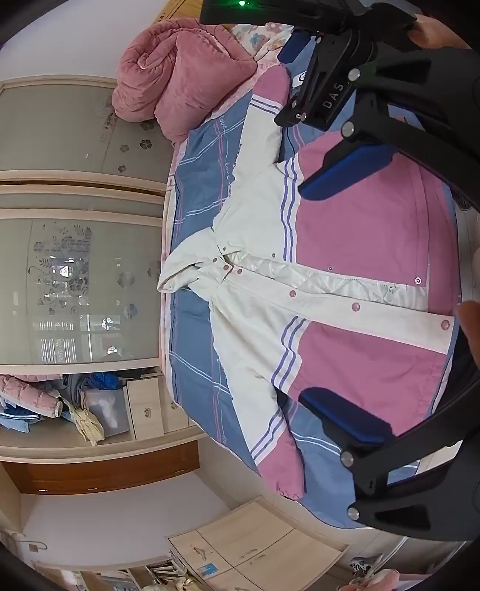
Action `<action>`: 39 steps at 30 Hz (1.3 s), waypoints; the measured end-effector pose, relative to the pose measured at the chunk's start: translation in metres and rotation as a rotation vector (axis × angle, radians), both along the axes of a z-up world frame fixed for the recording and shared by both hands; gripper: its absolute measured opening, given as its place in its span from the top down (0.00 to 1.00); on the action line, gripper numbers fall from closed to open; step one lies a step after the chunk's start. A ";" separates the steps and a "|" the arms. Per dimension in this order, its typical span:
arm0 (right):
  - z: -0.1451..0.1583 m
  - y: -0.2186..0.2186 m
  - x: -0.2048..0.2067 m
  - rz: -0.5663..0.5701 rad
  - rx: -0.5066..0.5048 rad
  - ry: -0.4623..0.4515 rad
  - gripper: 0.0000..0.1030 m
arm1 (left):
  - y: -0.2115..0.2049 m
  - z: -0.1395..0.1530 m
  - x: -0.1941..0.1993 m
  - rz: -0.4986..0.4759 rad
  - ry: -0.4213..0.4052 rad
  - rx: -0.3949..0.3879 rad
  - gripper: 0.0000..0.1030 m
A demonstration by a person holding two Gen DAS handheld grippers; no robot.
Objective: Fold large clothes
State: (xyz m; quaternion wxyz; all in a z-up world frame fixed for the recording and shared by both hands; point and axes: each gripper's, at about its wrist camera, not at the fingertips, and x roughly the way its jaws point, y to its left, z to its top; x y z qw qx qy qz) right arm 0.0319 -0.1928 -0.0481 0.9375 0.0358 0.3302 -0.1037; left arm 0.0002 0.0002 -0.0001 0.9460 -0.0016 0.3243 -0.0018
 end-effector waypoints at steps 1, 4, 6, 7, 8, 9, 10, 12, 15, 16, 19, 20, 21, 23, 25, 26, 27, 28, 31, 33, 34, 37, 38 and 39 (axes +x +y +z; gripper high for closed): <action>0.000 0.000 0.000 -0.001 -0.001 0.000 0.01 | 0.000 0.000 0.000 0.000 -0.003 0.000 0.02; -0.001 0.000 -0.001 0.000 -0.006 0.001 0.01 | 0.000 0.000 0.000 0.001 -0.007 0.004 0.02; -0.002 -0.001 -0.001 0.001 -0.007 0.004 0.01 | 0.001 0.000 0.000 0.001 -0.004 0.001 0.02; -0.001 0.005 0.002 0.003 -0.009 0.005 0.01 | 0.001 0.000 0.000 0.001 -0.003 0.000 0.02; -0.001 0.005 0.002 0.004 -0.009 0.006 0.01 | 0.002 0.000 0.000 0.001 -0.002 0.000 0.02; 0.000 0.006 0.002 0.005 -0.009 0.007 0.01 | 0.000 0.000 0.000 0.002 -0.005 0.006 0.02; 0.000 0.004 0.002 0.007 -0.008 0.007 0.01 | 0.001 0.000 0.000 0.003 -0.005 0.007 0.02; -0.002 0.004 0.003 0.009 -0.006 0.009 0.01 | 0.001 -0.001 0.000 0.003 -0.004 0.007 0.02; -0.005 0.007 0.003 0.012 -0.012 0.014 0.01 | 0.001 0.000 0.000 0.002 -0.004 0.007 0.02; -0.005 0.007 0.003 0.014 -0.012 0.016 0.01 | 0.001 0.000 0.001 0.002 -0.003 0.008 0.02; -0.007 0.008 0.004 0.017 -0.014 0.019 0.01 | 0.001 0.000 0.000 0.002 -0.004 0.008 0.02; -0.007 0.008 0.005 0.019 -0.014 0.020 0.01 | 0.001 0.000 0.000 0.002 -0.003 0.007 0.02; -0.007 0.008 0.005 0.020 -0.014 0.022 0.01 | 0.001 0.000 0.001 0.002 -0.003 0.007 0.02; -0.009 0.008 0.005 0.021 -0.014 0.022 0.01 | 0.002 -0.001 0.001 0.001 -0.003 0.008 0.02; -0.009 0.008 0.005 0.020 -0.014 0.023 0.01 | 0.003 -0.001 0.000 0.001 -0.002 0.009 0.02; -0.009 0.009 0.005 0.020 -0.016 0.024 0.01 | 0.003 -0.001 0.000 0.000 -0.002 0.009 0.02; -0.009 0.009 0.005 0.020 -0.017 0.023 0.01 | 0.004 -0.001 0.000 0.000 -0.002 0.009 0.02; -0.010 0.009 0.005 0.022 -0.017 0.024 0.01 | 0.005 -0.001 -0.001 0.001 -0.002 0.008 0.02; -0.011 0.010 0.005 0.023 -0.018 0.024 0.01 | 0.003 -0.008 0.003 0.004 -0.002 0.010 0.02; -0.011 0.010 0.005 0.024 -0.017 0.024 0.01 | 0.004 -0.009 0.004 0.004 -0.002 0.010 0.02; -0.011 0.010 0.005 0.024 -0.017 0.025 0.01 | 0.004 -0.010 0.004 0.005 -0.001 0.009 0.02; -0.011 0.010 0.005 0.025 -0.017 0.026 0.01 | 0.007 -0.014 0.004 0.005 -0.002 0.008 0.02; -0.011 0.011 0.005 0.026 -0.018 0.026 0.01 | 0.007 -0.015 0.005 0.005 -0.002 0.009 0.02; -0.011 0.011 0.005 0.027 -0.019 0.026 0.01 | 0.003 -0.008 0.003 0.002 -0.001 0.011 0.02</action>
